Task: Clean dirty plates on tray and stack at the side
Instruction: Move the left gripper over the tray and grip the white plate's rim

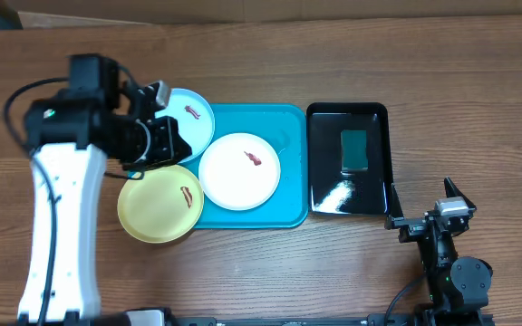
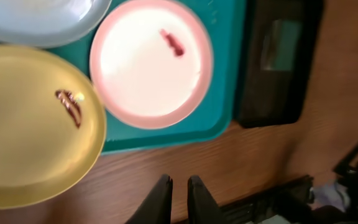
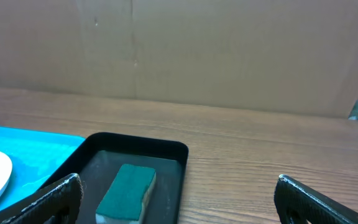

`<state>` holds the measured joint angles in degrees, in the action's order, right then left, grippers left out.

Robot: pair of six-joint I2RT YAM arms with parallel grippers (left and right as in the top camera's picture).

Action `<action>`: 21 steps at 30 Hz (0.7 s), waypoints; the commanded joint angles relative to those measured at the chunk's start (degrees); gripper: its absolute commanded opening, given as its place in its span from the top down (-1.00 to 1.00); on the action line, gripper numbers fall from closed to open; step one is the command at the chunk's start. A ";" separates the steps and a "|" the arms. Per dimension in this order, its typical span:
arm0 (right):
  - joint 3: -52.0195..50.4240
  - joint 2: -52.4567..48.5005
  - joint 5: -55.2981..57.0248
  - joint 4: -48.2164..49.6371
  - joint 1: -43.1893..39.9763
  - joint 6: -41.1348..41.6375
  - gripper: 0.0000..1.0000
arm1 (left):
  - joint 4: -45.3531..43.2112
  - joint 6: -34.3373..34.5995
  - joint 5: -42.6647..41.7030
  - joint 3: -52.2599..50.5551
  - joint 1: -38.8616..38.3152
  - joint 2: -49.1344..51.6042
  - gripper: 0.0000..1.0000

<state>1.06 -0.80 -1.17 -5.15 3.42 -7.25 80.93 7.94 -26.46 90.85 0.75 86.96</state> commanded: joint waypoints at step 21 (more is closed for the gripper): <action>-0.61 0.57 -0.02 0.35 0.22 0.37 -1.00 | -14.21 4.96 20.63 -9.81 -7.17 25.35 0.46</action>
<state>1.06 -0.80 -1.19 -5.13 3.42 -7.25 67.22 12.08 -6.74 81.23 -6.28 109.67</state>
